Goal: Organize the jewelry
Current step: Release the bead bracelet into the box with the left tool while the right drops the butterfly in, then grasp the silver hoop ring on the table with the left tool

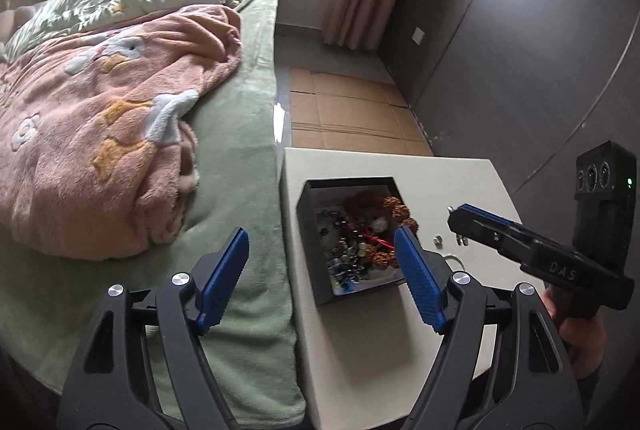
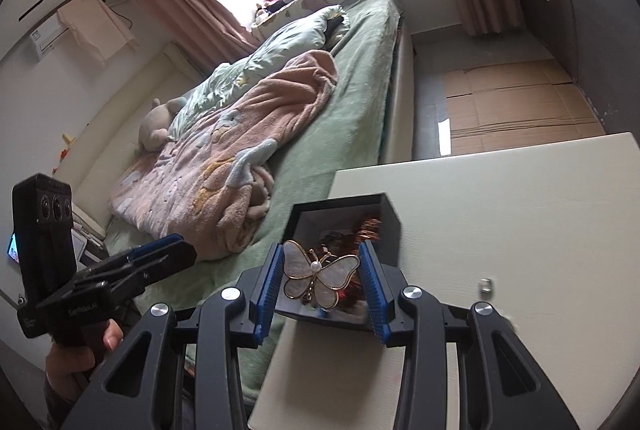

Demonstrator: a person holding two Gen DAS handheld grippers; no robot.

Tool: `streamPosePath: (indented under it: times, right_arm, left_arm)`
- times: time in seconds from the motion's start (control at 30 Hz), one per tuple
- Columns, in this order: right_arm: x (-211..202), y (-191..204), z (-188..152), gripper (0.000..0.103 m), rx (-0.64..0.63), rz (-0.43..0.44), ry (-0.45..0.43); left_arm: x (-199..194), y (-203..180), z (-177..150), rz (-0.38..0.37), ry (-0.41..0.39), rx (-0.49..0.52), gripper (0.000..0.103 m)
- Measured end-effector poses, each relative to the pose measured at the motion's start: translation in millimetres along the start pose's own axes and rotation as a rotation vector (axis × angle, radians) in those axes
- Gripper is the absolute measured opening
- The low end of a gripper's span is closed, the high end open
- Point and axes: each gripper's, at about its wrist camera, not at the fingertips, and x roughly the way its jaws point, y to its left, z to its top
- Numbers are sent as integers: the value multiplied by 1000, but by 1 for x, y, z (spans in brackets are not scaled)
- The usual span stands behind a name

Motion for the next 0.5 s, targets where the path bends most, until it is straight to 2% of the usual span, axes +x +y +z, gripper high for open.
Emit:
streamPosePath:
  times: [0.07,0.17,0.33,0.5]
  right_arm:
    - [10,6,3,40,-4,12,9]
    - [16,4,3,74,22,-9,3]
    - [0,-6,-2,74,17,-55,9]
    - [-25,-27,-8,74,40,-92,5]
  left_arm:
    - [0,5,-2,2,0,-15,76]
    - [1,12,-4,10,4,-42,76]
    - [1,9,-7,6,7,-49,76]
    - [5,-11,-6,-22,11,-25,76]
